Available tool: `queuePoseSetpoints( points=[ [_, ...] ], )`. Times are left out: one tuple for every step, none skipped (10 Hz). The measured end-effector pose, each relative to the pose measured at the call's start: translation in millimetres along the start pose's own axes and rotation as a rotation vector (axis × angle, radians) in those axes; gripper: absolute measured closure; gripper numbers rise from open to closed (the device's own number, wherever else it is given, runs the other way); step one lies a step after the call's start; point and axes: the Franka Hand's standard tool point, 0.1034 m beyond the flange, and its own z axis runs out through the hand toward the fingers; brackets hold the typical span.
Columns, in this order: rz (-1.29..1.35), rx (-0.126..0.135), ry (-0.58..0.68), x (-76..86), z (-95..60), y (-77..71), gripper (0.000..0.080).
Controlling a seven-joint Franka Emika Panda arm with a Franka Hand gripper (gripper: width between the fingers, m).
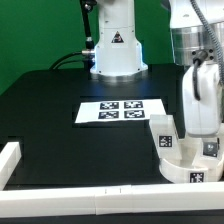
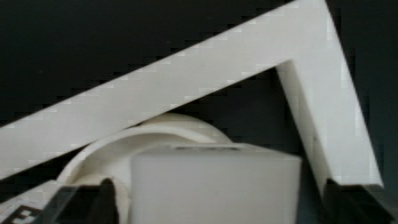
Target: Assemble stool
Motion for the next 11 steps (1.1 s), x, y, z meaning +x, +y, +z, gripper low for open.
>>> queuePoseSetpoints(
  points=[
    [-0.153,0.006,-0.002,0.9,-4.6,-4.0,0.0208],
    [-0.371,0.005,-0.009,-0.6,-13.8,-8.1,0.0160],
    [-0.535,-0.021,-0.010,-9.0,-24.1,-4.8,0.0151],
    [-0.594,-0.015,-0.008,-8.1,-23.5,-6.1,0.0151],
    [-0.677,-0.017,-0.007,-6.3,-21.9,-6.1,0.0151],
    [-0.756,-0.016,-0.007,-6.3,-22.1,-6.2,0.0150],
    [-0.877,-0.020,0.001,-6.9,-23.9,-6.7,0.0150],
    [-1.098,-0.021,0.028,-11.2,-30.2,-9.6,0.0150],
    [-1.294,-0.026,0.038,-14.8,-30.8,-9.0,0.0150],
    [-1.424,-0.038,0.040,-16.6,-27.5,-5.5,0.0150],
    [-1.454,-0.039,0.043,-14.8,-27.8,-6.8,0.0150]
  ],
)
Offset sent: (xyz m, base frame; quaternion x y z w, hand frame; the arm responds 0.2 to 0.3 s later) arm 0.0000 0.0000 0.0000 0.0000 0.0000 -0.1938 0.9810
